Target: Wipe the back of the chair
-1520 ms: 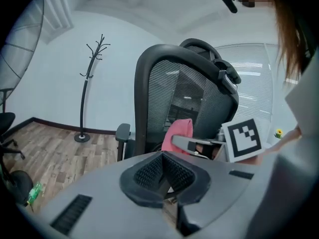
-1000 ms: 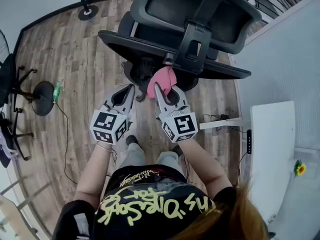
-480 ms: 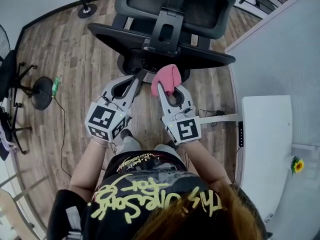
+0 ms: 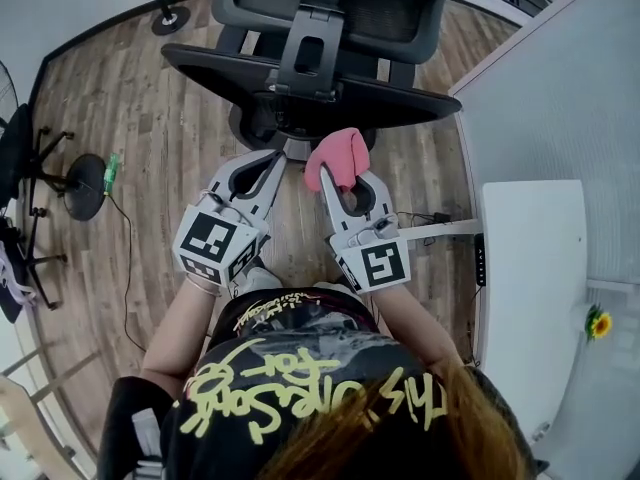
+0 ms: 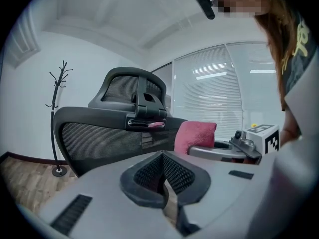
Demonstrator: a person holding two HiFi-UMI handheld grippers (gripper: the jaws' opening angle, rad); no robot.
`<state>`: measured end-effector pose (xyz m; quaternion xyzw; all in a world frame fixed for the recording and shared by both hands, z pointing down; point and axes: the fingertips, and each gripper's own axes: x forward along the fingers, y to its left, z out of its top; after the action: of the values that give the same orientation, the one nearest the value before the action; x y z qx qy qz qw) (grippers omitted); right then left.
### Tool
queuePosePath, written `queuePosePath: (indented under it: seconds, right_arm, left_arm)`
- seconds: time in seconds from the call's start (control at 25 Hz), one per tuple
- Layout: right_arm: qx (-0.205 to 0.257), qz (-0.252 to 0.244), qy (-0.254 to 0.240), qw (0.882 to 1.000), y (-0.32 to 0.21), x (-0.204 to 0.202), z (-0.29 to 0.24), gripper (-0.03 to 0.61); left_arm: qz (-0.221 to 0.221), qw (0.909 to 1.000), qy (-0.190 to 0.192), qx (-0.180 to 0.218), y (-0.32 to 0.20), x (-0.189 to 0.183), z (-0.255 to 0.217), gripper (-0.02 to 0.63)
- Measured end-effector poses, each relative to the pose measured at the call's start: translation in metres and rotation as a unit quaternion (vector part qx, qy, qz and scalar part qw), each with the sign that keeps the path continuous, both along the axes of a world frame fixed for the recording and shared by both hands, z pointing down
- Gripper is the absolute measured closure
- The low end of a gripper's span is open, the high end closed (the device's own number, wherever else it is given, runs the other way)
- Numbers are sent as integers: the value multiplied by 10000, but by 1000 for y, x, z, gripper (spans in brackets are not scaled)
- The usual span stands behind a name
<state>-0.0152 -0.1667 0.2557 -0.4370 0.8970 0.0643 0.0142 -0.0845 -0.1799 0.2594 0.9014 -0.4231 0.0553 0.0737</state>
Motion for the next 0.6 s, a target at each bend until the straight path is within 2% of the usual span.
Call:
queuePosePath:
  seconds: [0.6]
  right_arm:
    - [86,58,131,9999,-2,-6,-3,515]
  left_arm:
    - [17,10000,47,34,-3,-6,-3,621]
